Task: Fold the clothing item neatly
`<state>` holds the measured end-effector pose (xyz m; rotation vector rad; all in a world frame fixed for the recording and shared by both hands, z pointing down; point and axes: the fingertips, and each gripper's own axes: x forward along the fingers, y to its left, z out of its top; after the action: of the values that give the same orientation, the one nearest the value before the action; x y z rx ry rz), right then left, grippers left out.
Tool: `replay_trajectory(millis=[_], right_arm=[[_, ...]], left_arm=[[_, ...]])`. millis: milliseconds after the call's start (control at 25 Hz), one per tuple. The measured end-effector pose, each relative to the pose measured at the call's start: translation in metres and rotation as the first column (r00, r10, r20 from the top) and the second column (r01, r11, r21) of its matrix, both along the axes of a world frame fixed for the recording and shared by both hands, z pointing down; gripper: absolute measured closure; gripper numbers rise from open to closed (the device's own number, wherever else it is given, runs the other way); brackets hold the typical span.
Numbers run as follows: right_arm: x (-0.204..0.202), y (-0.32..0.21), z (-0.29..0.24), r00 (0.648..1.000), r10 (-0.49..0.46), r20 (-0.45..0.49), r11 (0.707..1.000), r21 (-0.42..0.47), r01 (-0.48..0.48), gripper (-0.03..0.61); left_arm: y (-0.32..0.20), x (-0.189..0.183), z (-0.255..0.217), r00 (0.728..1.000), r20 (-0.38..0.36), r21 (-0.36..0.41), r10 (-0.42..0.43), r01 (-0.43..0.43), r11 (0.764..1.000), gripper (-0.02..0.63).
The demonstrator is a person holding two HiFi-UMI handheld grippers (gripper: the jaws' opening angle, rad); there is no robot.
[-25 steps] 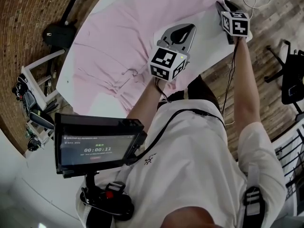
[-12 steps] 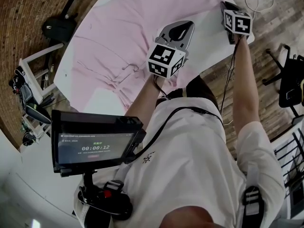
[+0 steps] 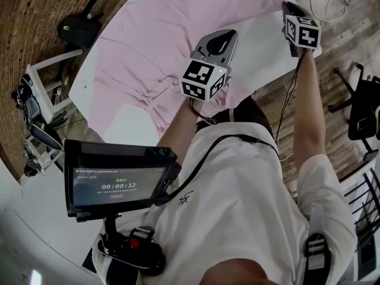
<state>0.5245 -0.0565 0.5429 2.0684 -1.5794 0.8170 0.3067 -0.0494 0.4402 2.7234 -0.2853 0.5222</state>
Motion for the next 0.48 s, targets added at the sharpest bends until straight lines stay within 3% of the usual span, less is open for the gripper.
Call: replay_trajectory(millis=[480], right_arm=[[-0.032,-0.019,-0.062,0.994,-0.065,-0.085,0.996,0.063,0.070,0.540]], left_arm=[[-0.001,-0.042,-0.034,0.997,-0.040,0.024,-0.065,0.066,0.998,0.611]])
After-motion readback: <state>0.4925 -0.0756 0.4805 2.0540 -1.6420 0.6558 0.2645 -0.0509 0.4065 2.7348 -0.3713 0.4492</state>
